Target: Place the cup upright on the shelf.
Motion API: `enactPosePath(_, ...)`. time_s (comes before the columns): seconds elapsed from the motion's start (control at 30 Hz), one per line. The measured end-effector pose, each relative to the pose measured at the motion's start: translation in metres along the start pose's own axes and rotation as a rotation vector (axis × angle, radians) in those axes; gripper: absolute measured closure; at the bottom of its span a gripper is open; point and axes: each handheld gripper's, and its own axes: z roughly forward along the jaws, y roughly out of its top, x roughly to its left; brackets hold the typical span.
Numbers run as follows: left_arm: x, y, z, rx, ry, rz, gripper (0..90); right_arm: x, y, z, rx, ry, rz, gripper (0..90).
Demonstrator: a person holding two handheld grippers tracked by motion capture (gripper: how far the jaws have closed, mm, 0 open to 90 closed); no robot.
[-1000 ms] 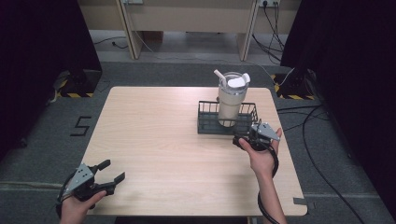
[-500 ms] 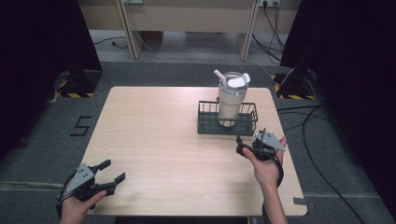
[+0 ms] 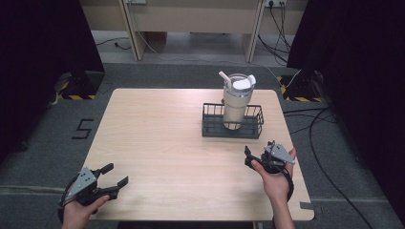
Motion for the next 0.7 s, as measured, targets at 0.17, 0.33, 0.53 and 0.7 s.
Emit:
enactPosePath(0.17, 0.0, 0.0, 0.0, 0.0, 0.0, 0.0, 18.0, -0.001, -0.005, -0.005, -0.002, 0.0, 0.001, 14.6)
enactPosePath(0.33, 0.0, 0.0, 0.0, 0.001, -0.001, 0.0, 18.0, -0.002, -0.009, -0.008, -0.001, 0.001, 0.002, 14.7)
enactPosePath(0.53, 0.0, 0.0, 0.0, 0.001, -0.002, 0.002, 18.0, -0.002, -0.014, -0.009, 0.005, 0.0, 0.005, 14.7)
enactPosePath(0.7, 0.0, 0.001, 0.001, 0.001, -0.003, 0.005, 18.1, -0.002, -0.013, -0.008, -0.008, 0.021, 0.015, 14.6)
